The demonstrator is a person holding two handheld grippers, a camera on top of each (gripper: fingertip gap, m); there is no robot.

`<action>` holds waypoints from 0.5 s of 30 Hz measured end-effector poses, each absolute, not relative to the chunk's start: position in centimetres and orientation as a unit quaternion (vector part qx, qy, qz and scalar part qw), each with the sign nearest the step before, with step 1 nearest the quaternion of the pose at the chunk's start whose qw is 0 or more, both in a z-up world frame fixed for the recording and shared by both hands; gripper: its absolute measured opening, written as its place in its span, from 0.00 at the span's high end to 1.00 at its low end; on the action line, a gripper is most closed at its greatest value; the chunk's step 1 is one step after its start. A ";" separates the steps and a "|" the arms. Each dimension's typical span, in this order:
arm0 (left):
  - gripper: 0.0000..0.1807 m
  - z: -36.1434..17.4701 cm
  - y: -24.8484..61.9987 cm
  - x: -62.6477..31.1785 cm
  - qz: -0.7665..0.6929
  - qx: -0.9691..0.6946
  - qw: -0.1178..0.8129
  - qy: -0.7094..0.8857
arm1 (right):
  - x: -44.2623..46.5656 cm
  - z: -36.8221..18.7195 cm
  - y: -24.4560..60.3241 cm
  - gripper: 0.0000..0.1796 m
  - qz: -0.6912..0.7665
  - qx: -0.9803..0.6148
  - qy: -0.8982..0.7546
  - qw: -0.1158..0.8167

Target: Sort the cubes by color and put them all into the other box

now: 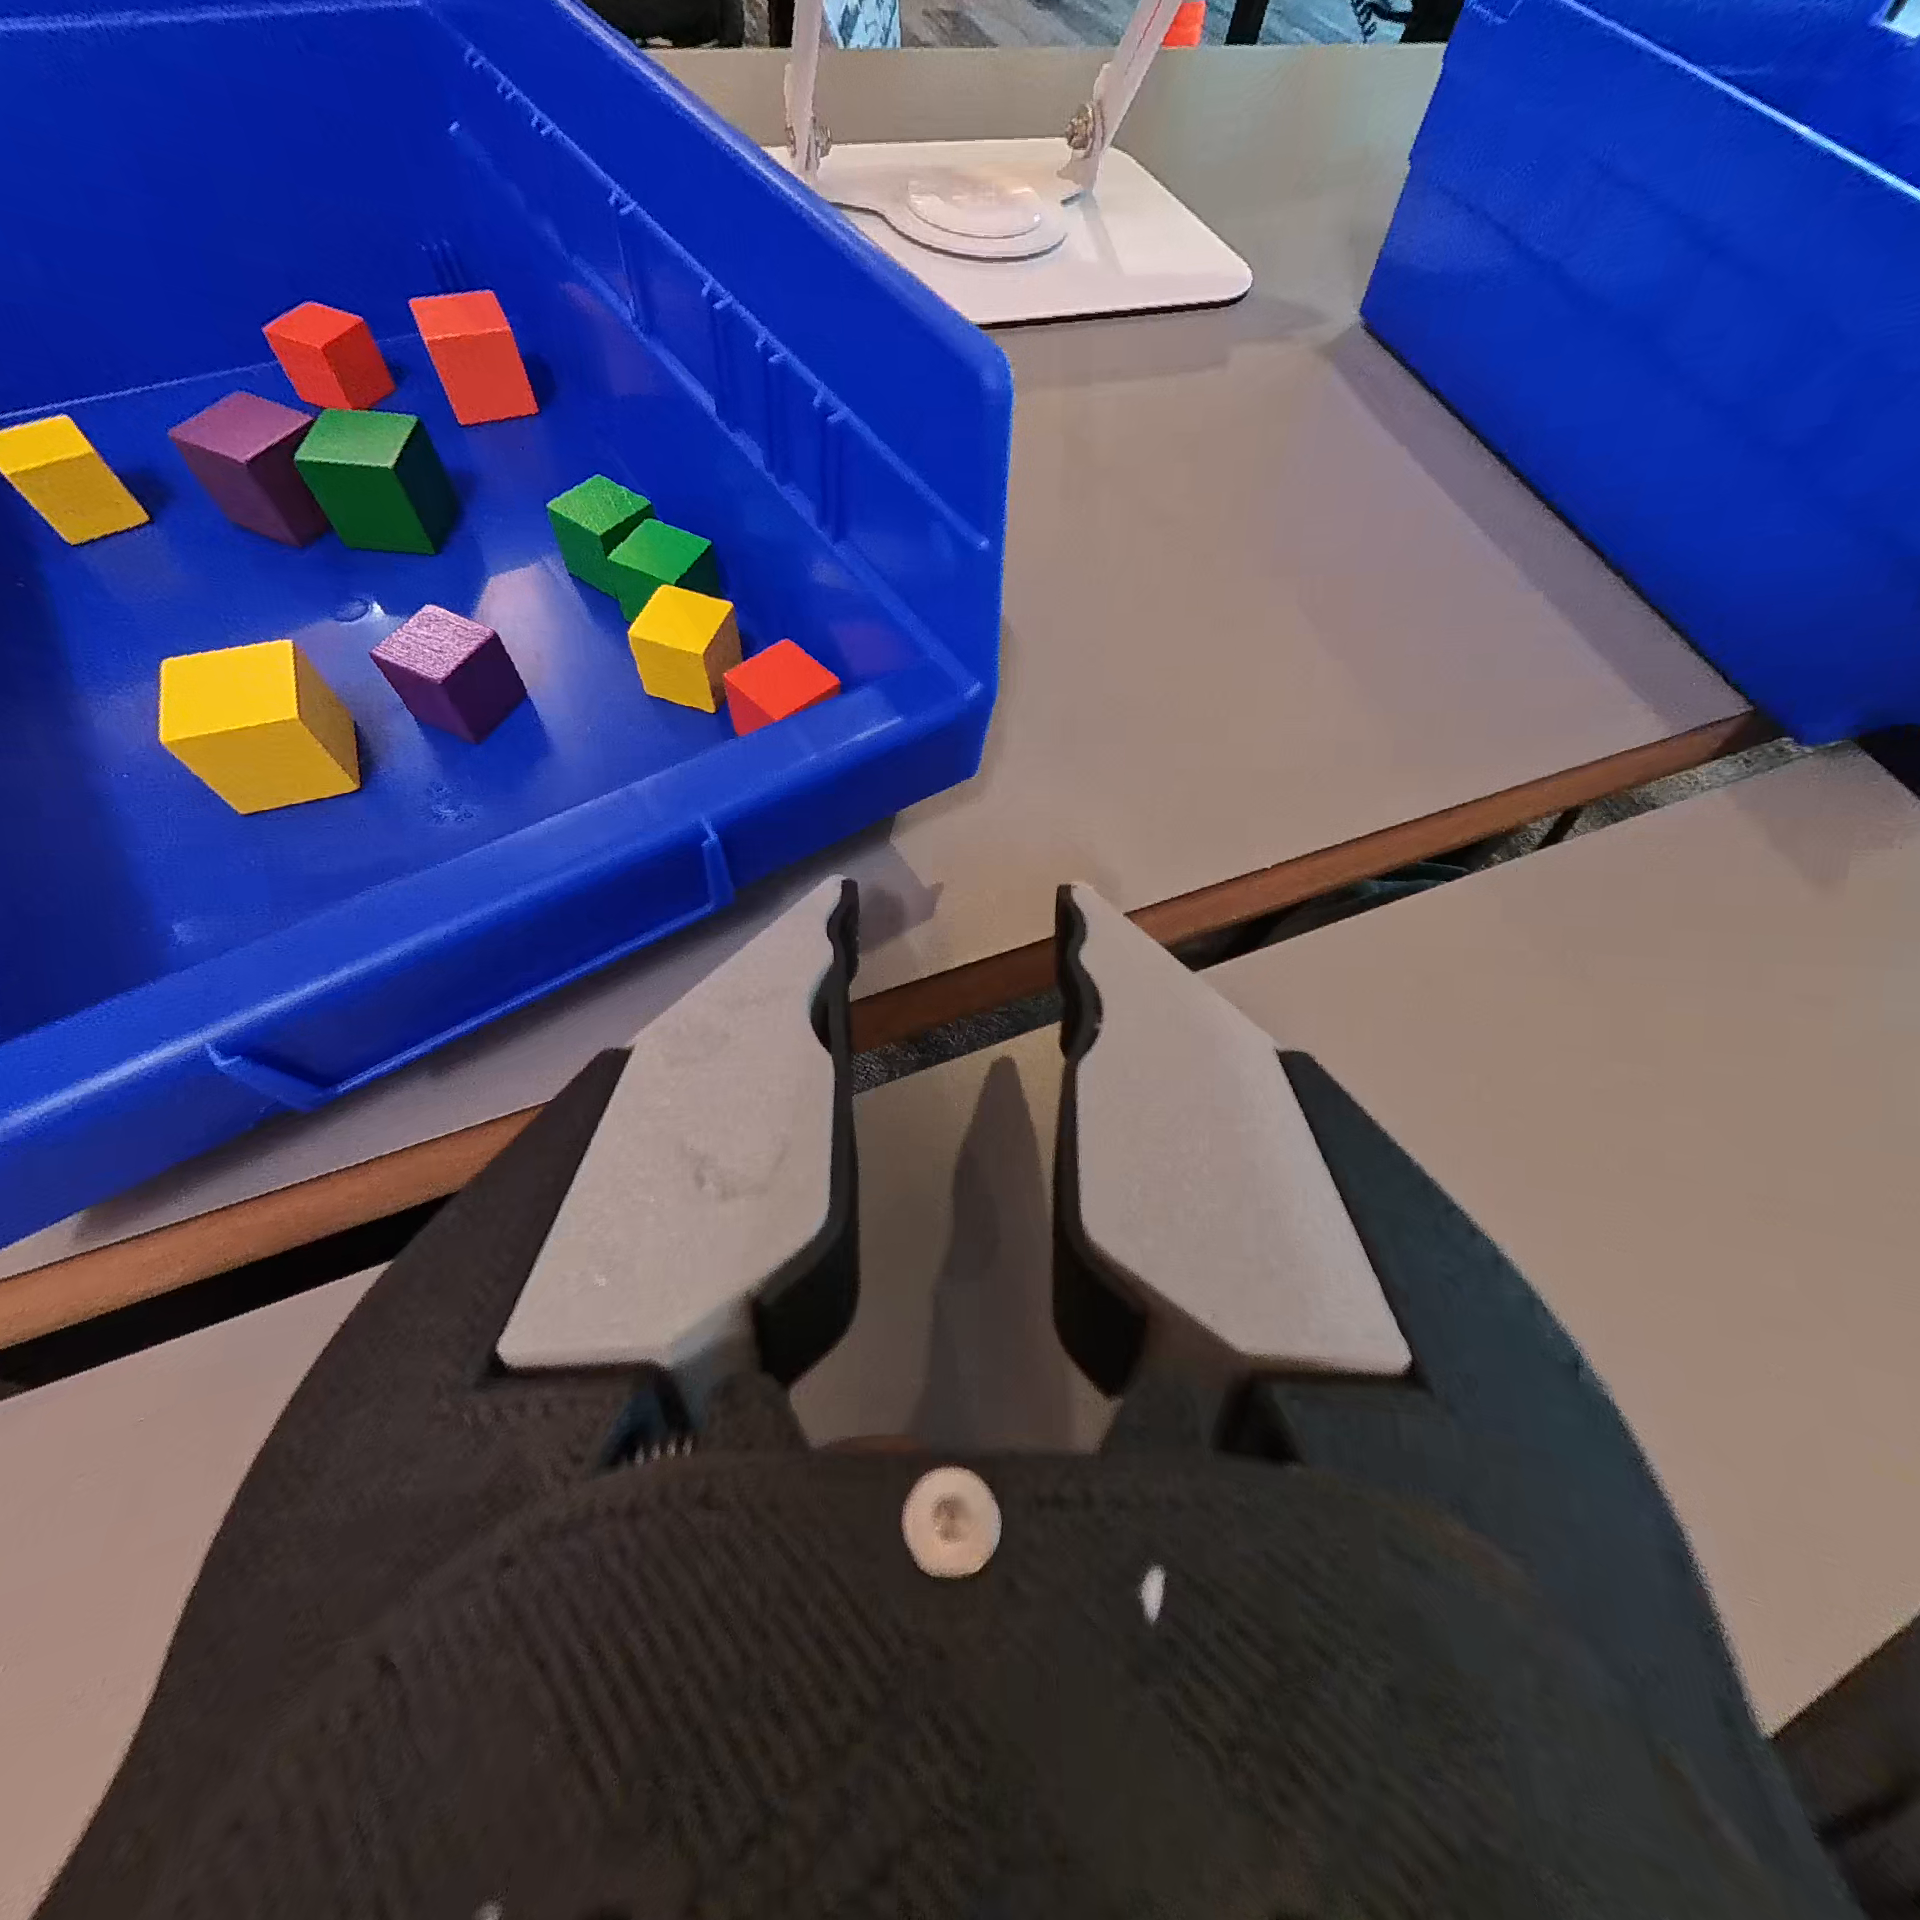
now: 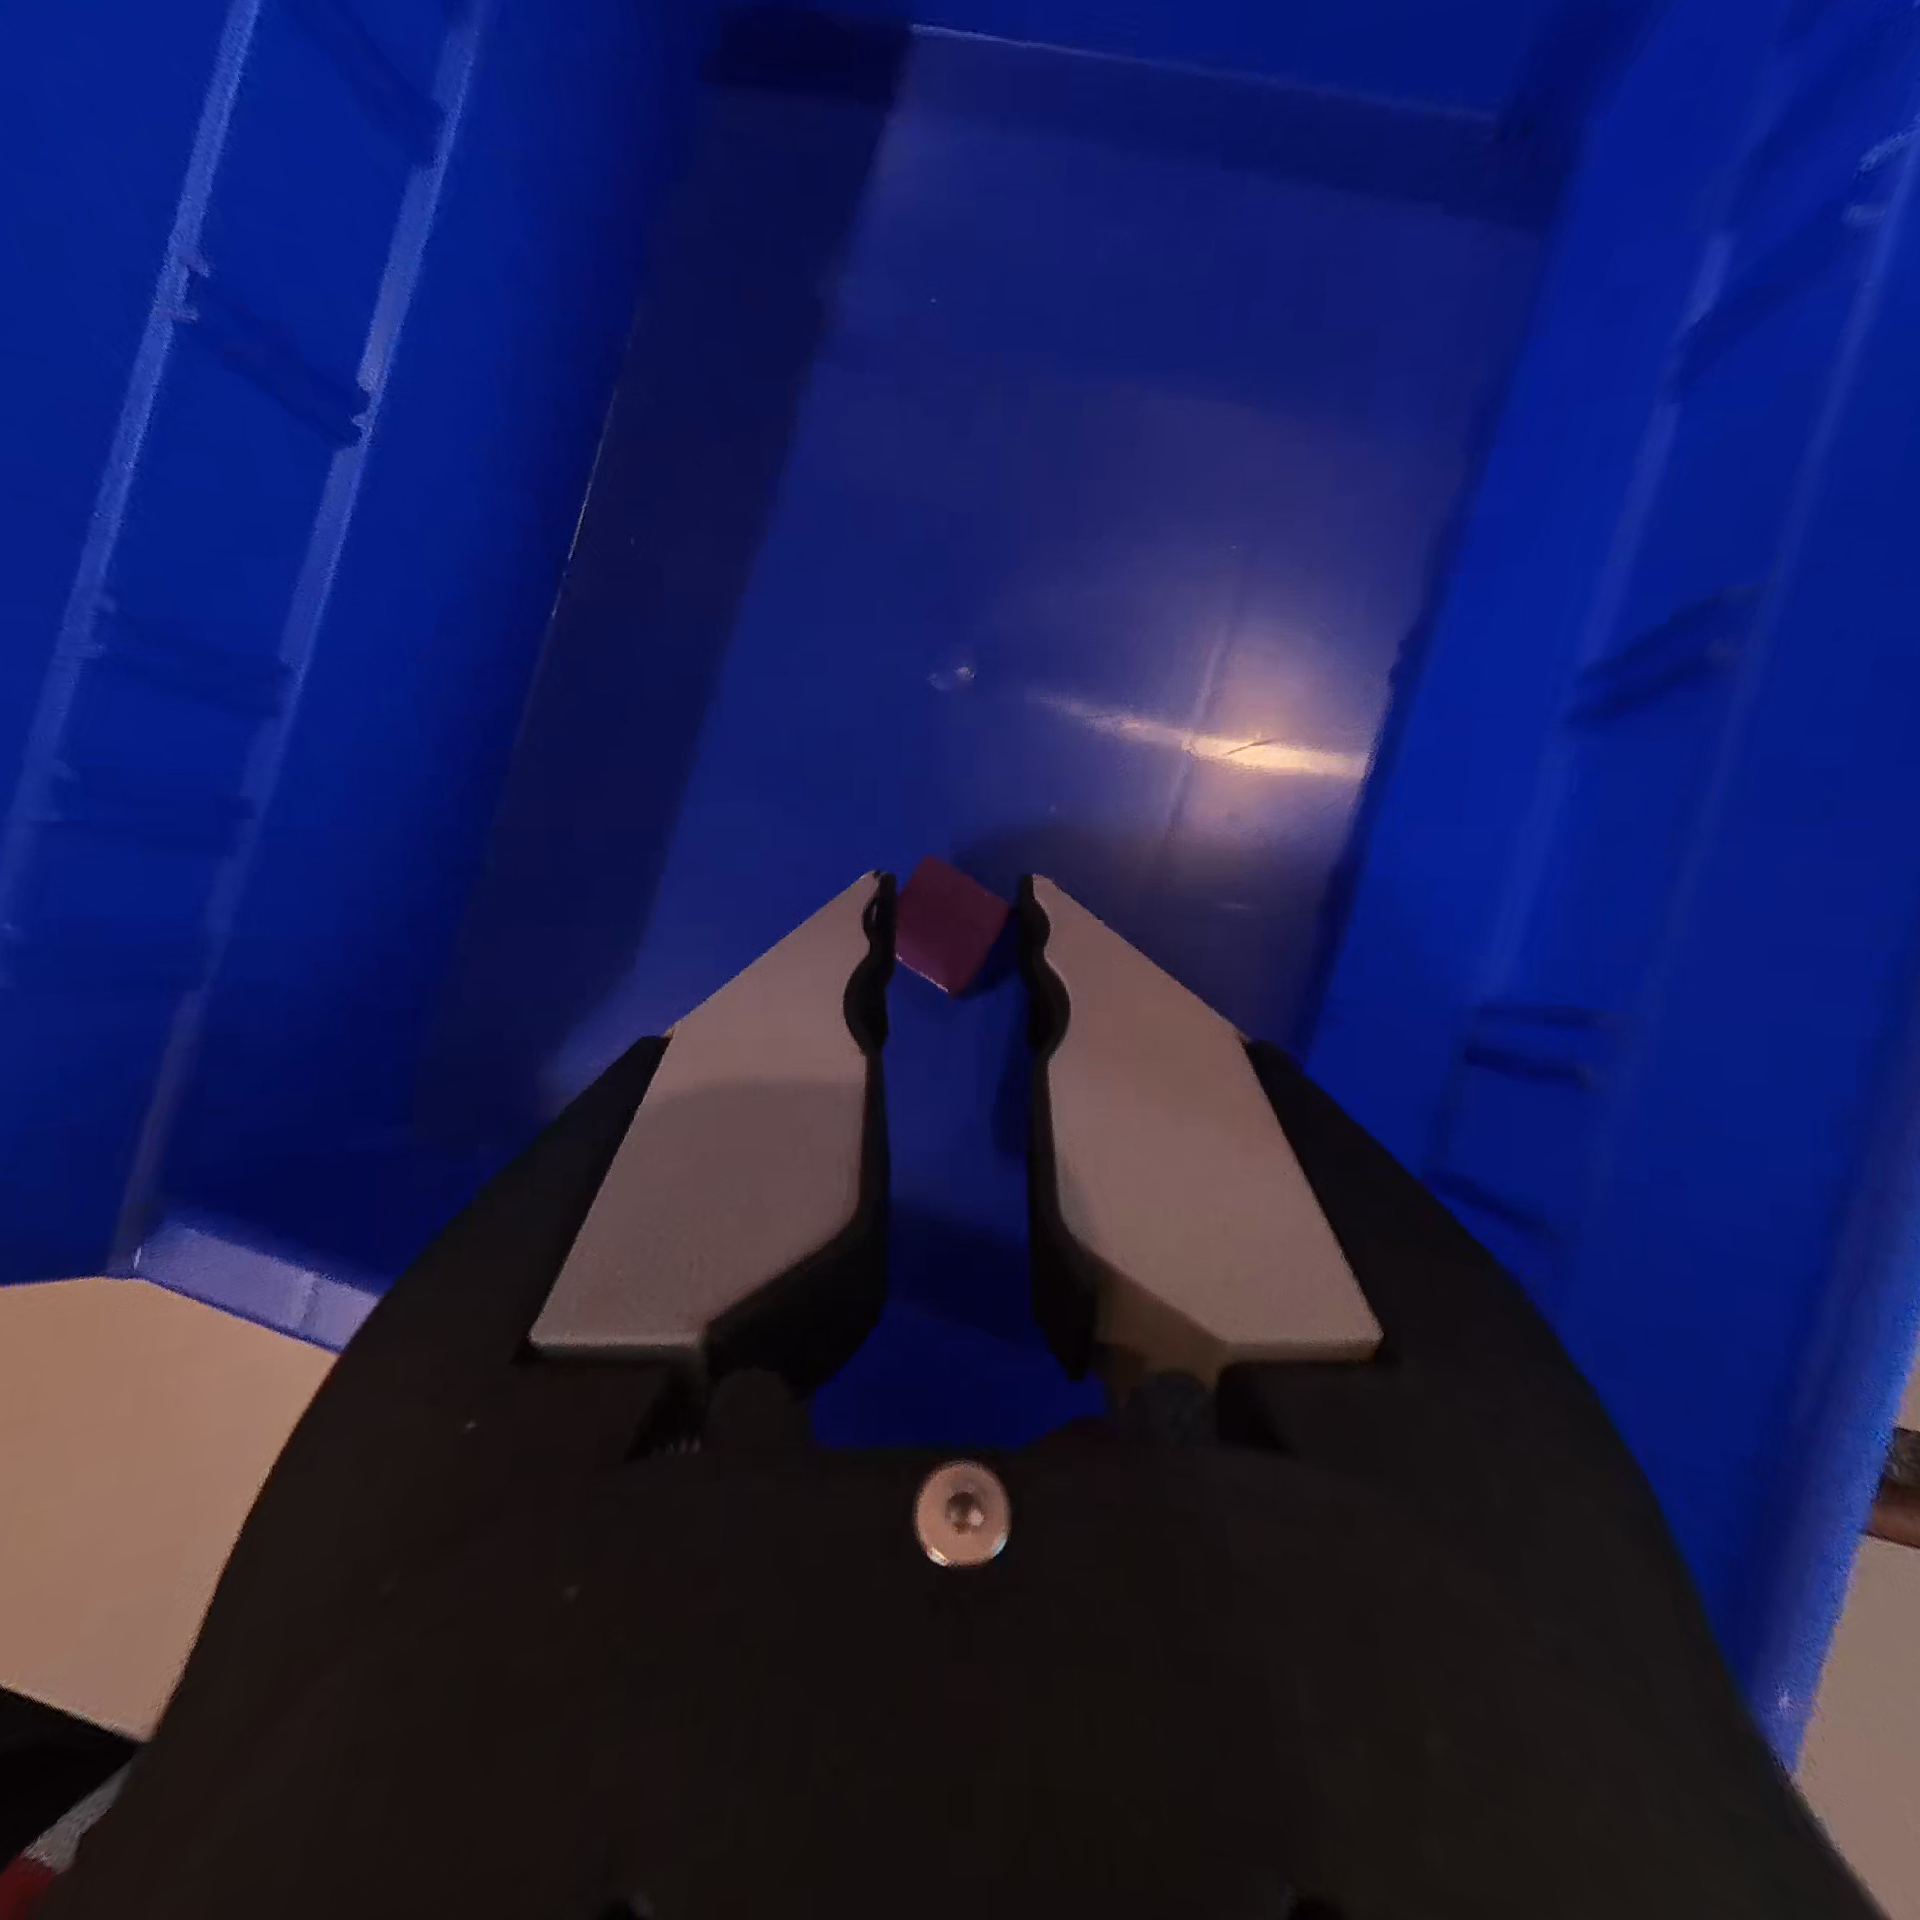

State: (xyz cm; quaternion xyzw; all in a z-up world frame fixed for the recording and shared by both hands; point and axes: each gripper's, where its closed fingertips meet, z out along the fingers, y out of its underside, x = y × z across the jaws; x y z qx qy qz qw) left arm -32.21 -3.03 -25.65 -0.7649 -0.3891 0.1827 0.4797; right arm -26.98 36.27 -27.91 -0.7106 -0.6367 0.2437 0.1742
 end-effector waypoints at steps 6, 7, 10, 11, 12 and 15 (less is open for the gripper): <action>0.81 -25.5 -3.1 -32.2 0.182 -0.763 0.483 -0.390 | -27.3 -25.9 34.4 0.88 0.309 -0.699 -0.626 0.155; 0.81 -25.5 -3.1 -32.2 0.182 -0.762 0.484 -0.390 | -27.1 -26.3 34.4 0.88 0.300 -0.698 -0.632 0.153; 0.80 -25.5 -3.1 -32.2 0.180 -0.762 0.485 -0.391 | -26.7 -27.1 33.7 0.88 0.292 -0.690 -0.647 0.143; 0.80 -25.5 -3.1 -32.2 0.181 -0.762 0.484 -0.390 | -26.8 -27.1 33.2 0.88 0.300 -0.685 -0.649 0.136; 0.80 -25.5 -3.1 -32.2 0.182 -0.762 0.483 -0.390 | -27.0 -27.0 33.2 0.88 0.302 -0.685 -0.647 0.143; 0.80 -25.5 -3.1 -32.2 0.183 -0.762 0.484 -0.389 | -27.5 -26.1 34.1 0.88 0.309 -0.689 -0.631 0.174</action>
